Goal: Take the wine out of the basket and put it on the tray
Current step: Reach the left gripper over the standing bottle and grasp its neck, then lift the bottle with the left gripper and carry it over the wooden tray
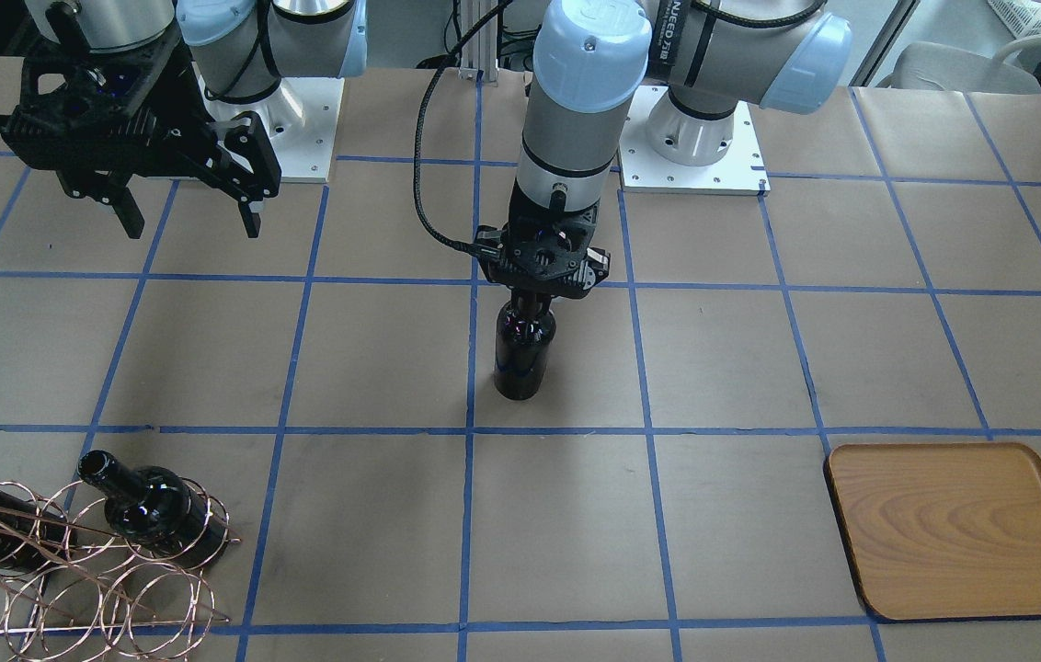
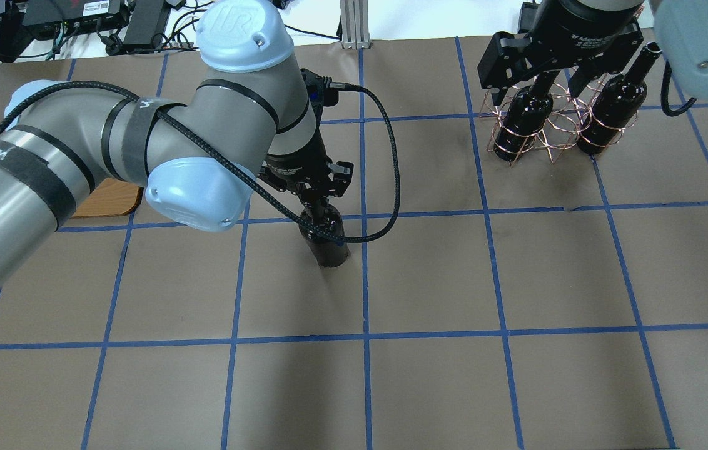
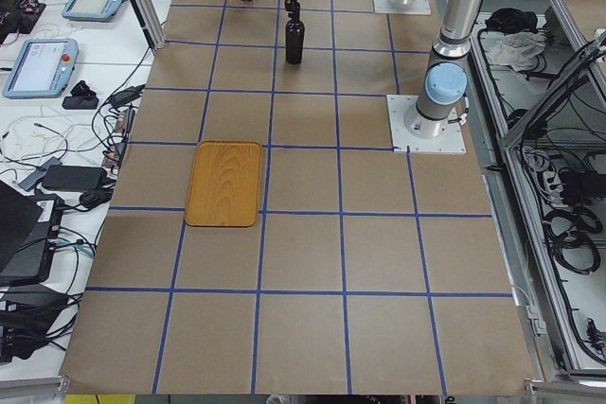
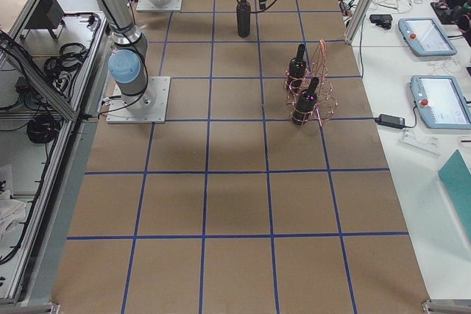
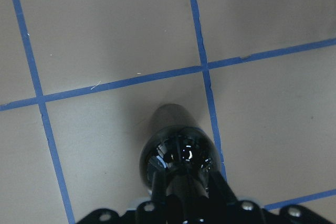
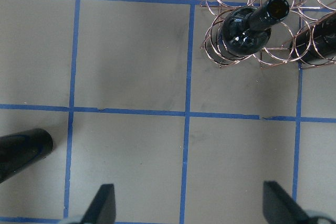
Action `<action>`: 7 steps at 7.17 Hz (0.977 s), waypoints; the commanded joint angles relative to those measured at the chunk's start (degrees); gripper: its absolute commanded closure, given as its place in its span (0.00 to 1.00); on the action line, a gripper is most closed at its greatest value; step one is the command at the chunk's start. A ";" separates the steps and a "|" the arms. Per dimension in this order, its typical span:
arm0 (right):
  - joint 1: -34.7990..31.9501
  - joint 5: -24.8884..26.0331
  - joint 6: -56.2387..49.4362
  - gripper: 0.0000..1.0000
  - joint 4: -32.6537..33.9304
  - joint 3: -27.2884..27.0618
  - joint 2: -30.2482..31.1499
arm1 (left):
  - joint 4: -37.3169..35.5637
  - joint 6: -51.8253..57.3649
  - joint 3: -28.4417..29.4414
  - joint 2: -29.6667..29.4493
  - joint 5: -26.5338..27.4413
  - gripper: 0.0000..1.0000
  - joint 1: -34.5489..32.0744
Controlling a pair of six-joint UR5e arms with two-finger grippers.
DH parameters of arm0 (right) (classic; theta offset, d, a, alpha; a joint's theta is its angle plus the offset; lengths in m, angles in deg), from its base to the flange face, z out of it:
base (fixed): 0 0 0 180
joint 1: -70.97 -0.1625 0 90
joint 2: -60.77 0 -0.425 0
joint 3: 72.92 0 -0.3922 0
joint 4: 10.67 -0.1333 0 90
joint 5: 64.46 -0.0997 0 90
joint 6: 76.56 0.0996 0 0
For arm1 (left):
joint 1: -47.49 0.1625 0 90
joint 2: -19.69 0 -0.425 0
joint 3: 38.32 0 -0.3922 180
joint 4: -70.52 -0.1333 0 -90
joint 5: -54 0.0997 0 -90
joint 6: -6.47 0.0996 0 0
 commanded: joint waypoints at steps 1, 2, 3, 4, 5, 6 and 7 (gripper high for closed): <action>0.01 -0.06 3.06 0.00 -2.22 0.12 1.06 | 0.66 0.09 0.94 0.13 0.01 1.00 0.09; 0.01 0.47 2.64 0.00 -2.32 0.12 0.98 | 1.53 2.96 2.33 0.13 1.23 1.00 0.78; -0.08 0.38 2.46 0.00 -2.50 0.04 1.06 | 5.37 4.64 4.87 -0.05 0.98 1.00 2.88; -0.08 0.04 2.55 0.00 -2.41 0.04 0.98 | 7.23 7.79 7.07 -0.05 1.16 1.00 4.29; -0.08 -0.14 2.46 0.00 -2.50 -0.05 0.98 | 8.99 11.30 8.83 -0.05 0.98 1.00 7.53; -0.08 -0.14 2.46 0.00 -2.41 -0.05 0.98 | 10.75 16.65 10.33 -0.22 0.46 1.00 12.26; -0.08 -0.14 2.46 0.00 -2.41 -0.14 0.98 | 10.94 21.92 12.09 -0.31 0.72 1.00 16.92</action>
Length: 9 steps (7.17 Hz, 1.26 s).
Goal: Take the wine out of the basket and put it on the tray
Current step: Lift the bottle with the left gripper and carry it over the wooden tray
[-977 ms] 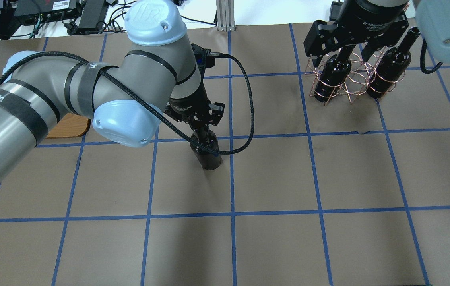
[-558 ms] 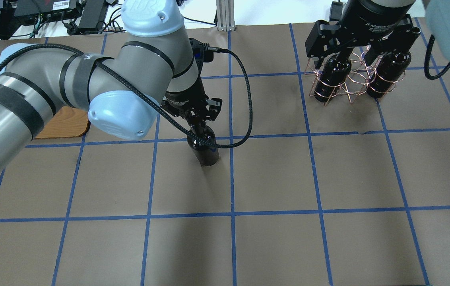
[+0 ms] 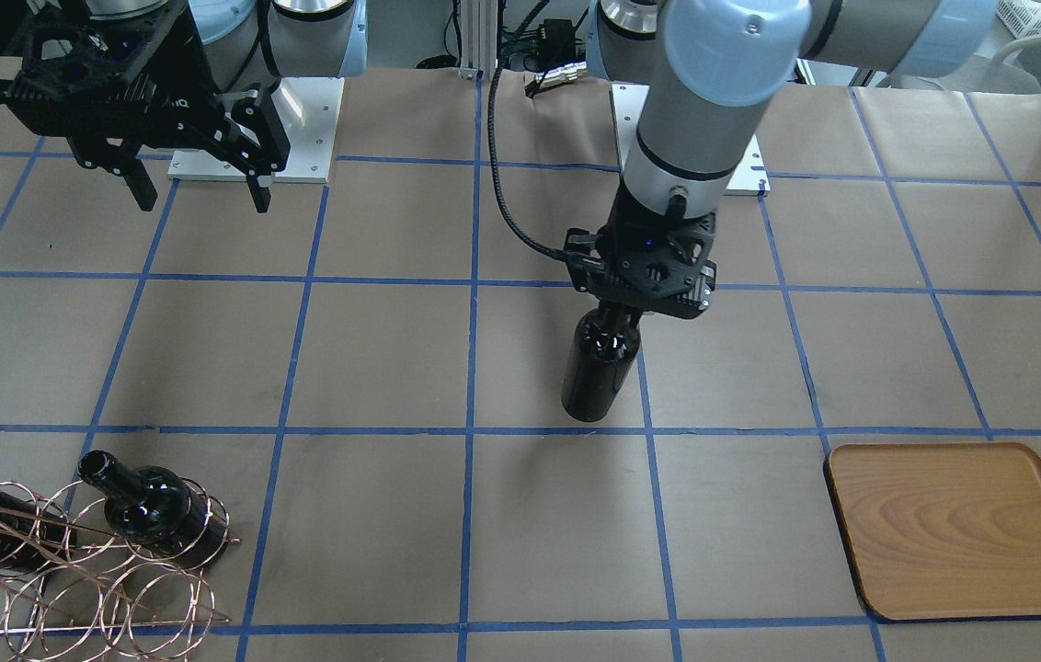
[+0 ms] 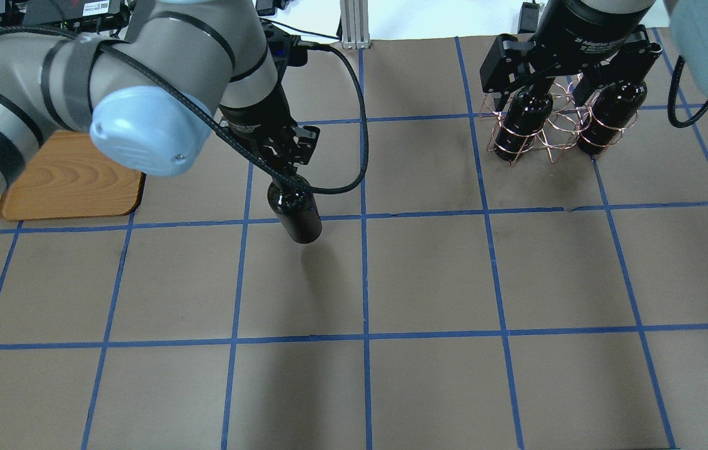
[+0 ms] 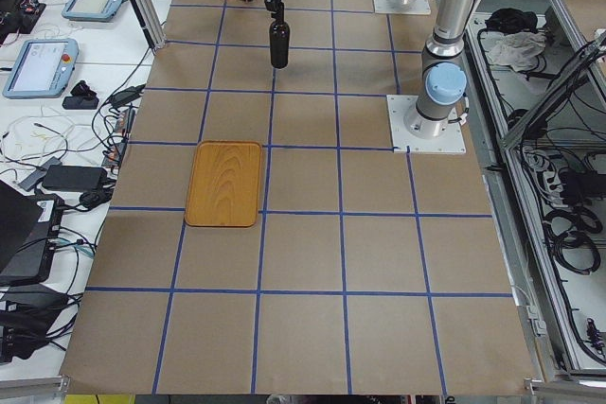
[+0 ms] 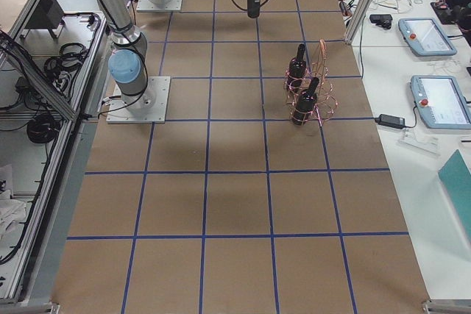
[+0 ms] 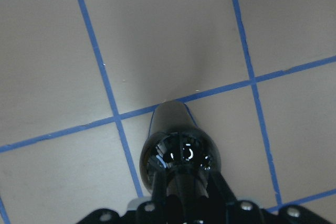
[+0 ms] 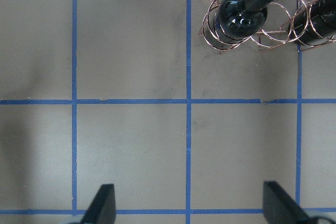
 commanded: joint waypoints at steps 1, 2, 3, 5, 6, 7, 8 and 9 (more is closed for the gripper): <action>0.00 -0.13 -0.01 0.00 0.02 -0.16 -0.01 | 2.80 6.74 3.74 -0.81 -0.06 1.00 9.39; 0.00 -0.13 -0.01 0.00 0.02 -0.16 -0.01 | 2.90 11.36 6.10 -1.78 0.37 1.00 13.61; 0.00 -0.13 -0.01 0.00 0.02 -0.25 -0.01 | 2.99 17.93 8.74 -3.09 0.46 1.00 18.26; 0.00 -0.13 -0.10 0.00 -0.07 -0.25 -0.10 | 2.21 28.50 10.95 -6.17 0.55 1.00 26.62; 0.00 -0.13 -0.10 0.00 -0.07 -0.25 -0.10 | 0.98 33.07 12.44 -8.18 0.55 1.00 30.05; 0.00 -0.13 -0.10 0.00 -0.07 -0.25 -0.10 | 0.62 35.20 13.33 -9.86 0.55 1.00 32.78; 0.00 -0.13 -0.10 0.00 -0.07 -0.25 -0.10 | -1.90 37.84 13.60 -11.61 1.16 1.00 34.29; 0.00 -0.13 -0.10 0.00 -0.07 -0.25 -0.10 | -2.63 38.56 13.68 -13.29 1.69 1.00 35.26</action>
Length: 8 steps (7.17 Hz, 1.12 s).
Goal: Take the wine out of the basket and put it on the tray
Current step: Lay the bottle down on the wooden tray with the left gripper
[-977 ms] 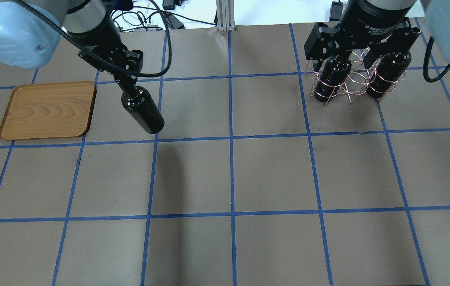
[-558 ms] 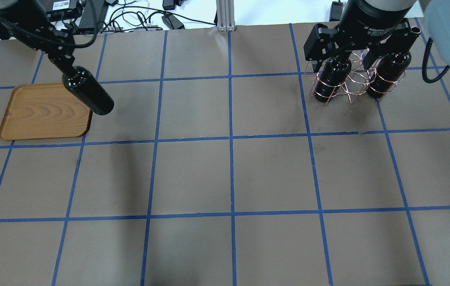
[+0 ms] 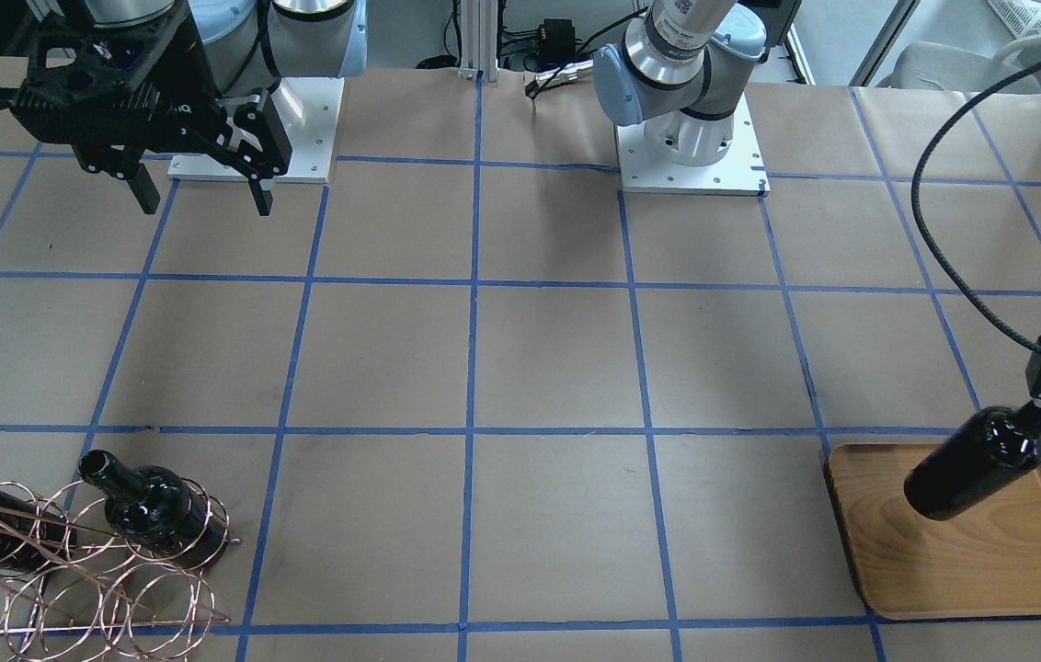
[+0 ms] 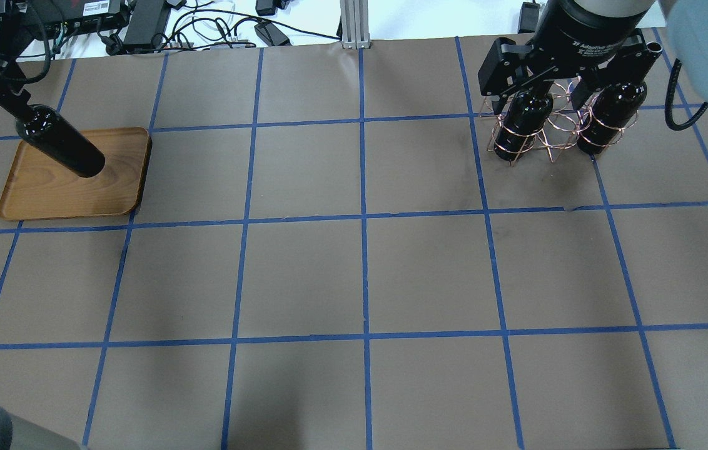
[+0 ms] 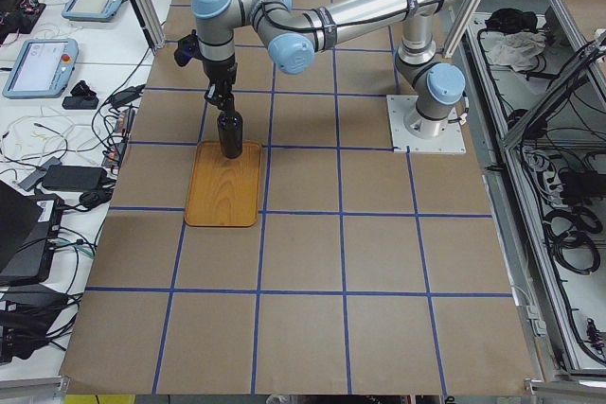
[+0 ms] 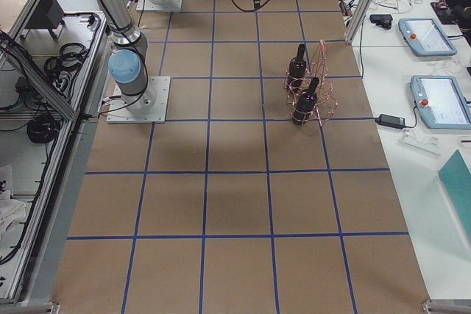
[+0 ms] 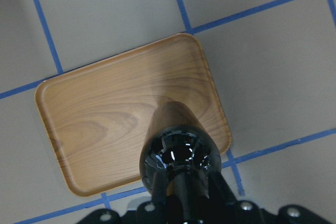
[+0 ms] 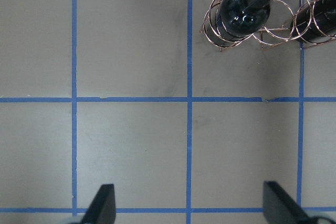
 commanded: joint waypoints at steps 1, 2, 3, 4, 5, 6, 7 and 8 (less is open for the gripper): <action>0.00 -0.09 0.00 0.00 0.08 0.00 -0.26 | -3.55 2.34 0.67 -3.60 0.33 1.00 1.82; 0.00 -0.09 0.00 0.00 0.09 0.00 -0.27 | -3.92 2.52 0.77 -4.57 0.24 1.00 2.17; 0.00 -0.09 0.00 0.00 0.09 0.00 -0.18 | -4.71 2.61 0.77 -5.11 0.07 1.00 2.34; 0.00 -0.09 0.00 0.00 0.09 0.00 -0.26 | -4.80 3.22 0.77 -5.81 0.07 1.00 2.43; 0.00 -0.09 0.00 0.00 0.09 0.00 -0.27 | -4.98 3.22 0.77 -6.16 0.07 1.00 2.43; 0.00 -0.09 0.00 0.00 0.09 0.00 -0.27 | -4.98 3.22 0.77 -6.17 0.07 0.86 2.43; 0.00 -0.09 0.00 0.00 0.09 0.00 -0.27 | -4.89 3.83 0.77 -5.90 -0.19 0.20 2.52; 0.00 -0.09 0.00 0.00 0.09 0.00 -0.27 | -4.20 3.75 0.77 -4.68 -1.33 0.00 2.61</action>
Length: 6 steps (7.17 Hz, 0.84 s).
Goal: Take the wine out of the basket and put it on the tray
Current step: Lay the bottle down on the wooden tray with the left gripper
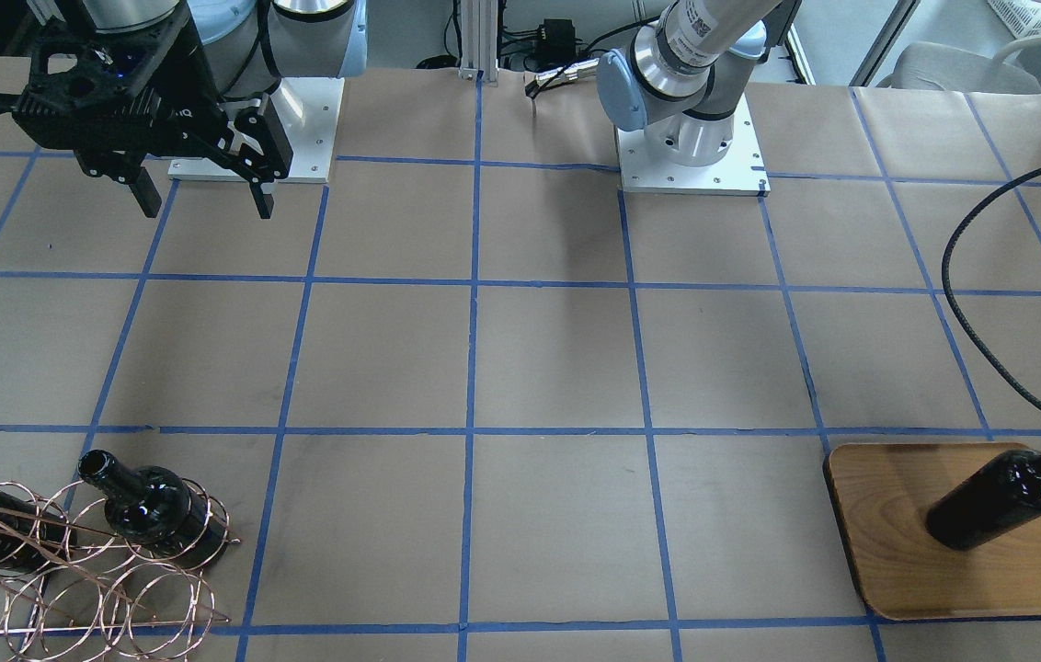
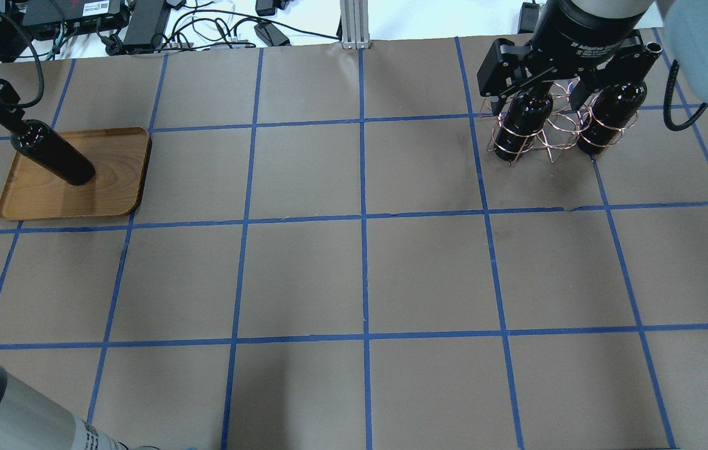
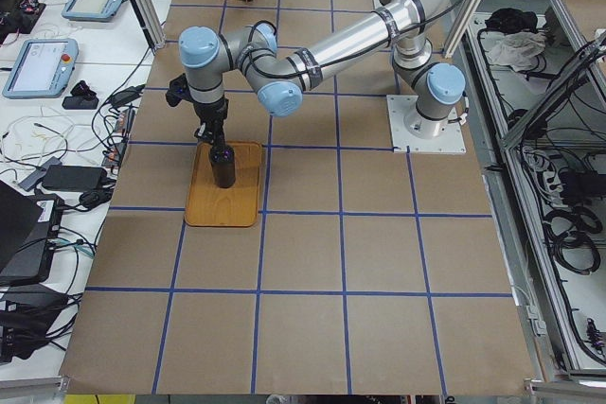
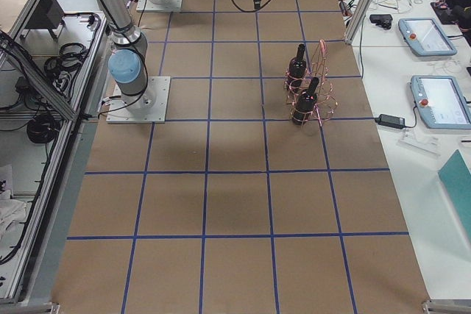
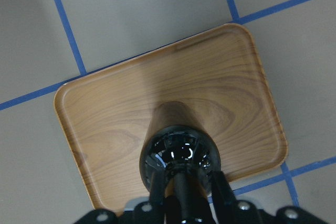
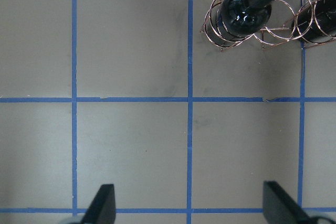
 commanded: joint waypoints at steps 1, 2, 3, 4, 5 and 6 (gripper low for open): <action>0.00 0.00 0.00 0.00 0.00 0.00 0.00 | 2.03 0.04 0.00 2.90 -1.81 0.00 0.00; 0.00 0.00 0.00 0.00 0.00 0.00 0.00 | 5.61 -0.40 0.00 6.05 -1.73 0.00 -0.61; 0.00 0.00 0.00 0.00 0.00 0.00 0.00 | 10.17 -2.06 -0.35 10.09 -1.55 0.00 -1.14; 0.00 0.00 0.00 0.00 0.00 0.00 0.00 | 11.96 -5.12 -1.14 13.70 -1.03 0.00 -2.19; 0.00 0.00 0.00 0.00 0.00 0.00 0.00 | 14.50 -14.29 -2.89 16.60 -1.03 0.00 -5.33; 0.00 0.00 0.00 0.00 0.00 0.00 0.00 | 14.61 -22.21 -5.51 19.07 -0.94 0.00 -10.15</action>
